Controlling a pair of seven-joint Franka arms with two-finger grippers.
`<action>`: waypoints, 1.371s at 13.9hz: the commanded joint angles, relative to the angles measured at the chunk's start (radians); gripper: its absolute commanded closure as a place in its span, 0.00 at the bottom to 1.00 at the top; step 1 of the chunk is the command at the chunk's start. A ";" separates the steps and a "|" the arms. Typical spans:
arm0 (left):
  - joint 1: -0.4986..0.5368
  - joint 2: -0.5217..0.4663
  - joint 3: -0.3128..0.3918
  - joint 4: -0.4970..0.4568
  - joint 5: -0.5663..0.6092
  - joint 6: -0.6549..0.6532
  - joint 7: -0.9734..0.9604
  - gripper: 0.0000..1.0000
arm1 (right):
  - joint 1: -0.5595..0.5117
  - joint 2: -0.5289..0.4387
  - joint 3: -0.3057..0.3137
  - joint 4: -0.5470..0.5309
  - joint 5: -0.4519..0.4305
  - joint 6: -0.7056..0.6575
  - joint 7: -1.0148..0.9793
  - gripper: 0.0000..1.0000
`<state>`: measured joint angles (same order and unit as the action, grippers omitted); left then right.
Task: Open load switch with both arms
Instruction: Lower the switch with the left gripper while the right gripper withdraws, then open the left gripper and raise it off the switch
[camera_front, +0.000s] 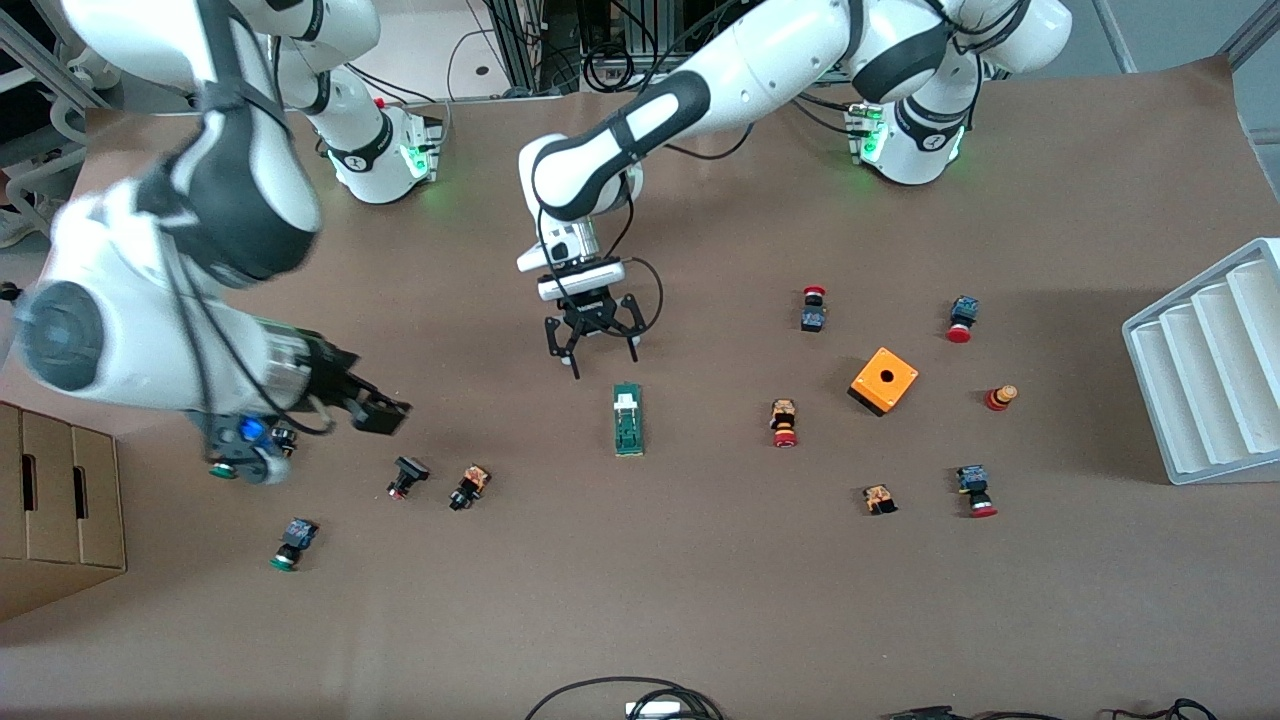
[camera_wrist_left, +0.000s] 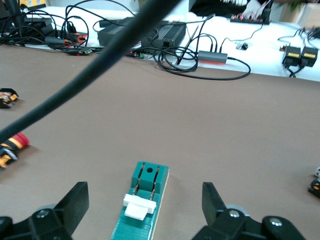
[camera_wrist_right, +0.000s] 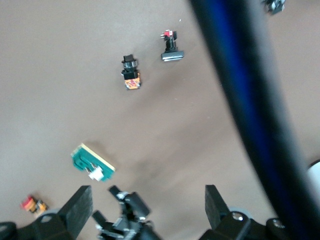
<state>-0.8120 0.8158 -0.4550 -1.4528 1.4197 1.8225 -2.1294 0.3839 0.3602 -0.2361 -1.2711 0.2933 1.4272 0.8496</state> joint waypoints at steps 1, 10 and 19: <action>0.004 -0.116 0.013 -0.034 -0.128 0.021 0.129 0.00 | -0.049 -0.101 0.020 -0.036 -0.064 -0.056 -0.189 0.00; 0.053 -0.334 0.018 -0.035 -0.441 0.015 0.526 0.00 | -0.395 -0.352 0.150 -0.213 -0.212 -0.056 -0.875 0.00; 0.169 -0.489 0.019 -0.034 -0.639 0.015 0.860 0.00 | -0.381 -0.492 0.104 -0.444 -0.278 0.151 -1.028 0.00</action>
<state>-0.6736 0.3888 -0.4380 -1.4559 0.8368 1.8260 -1.3582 -0.0129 -0.1166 -0.1276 -1.6872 0.0520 1.5481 -0.1728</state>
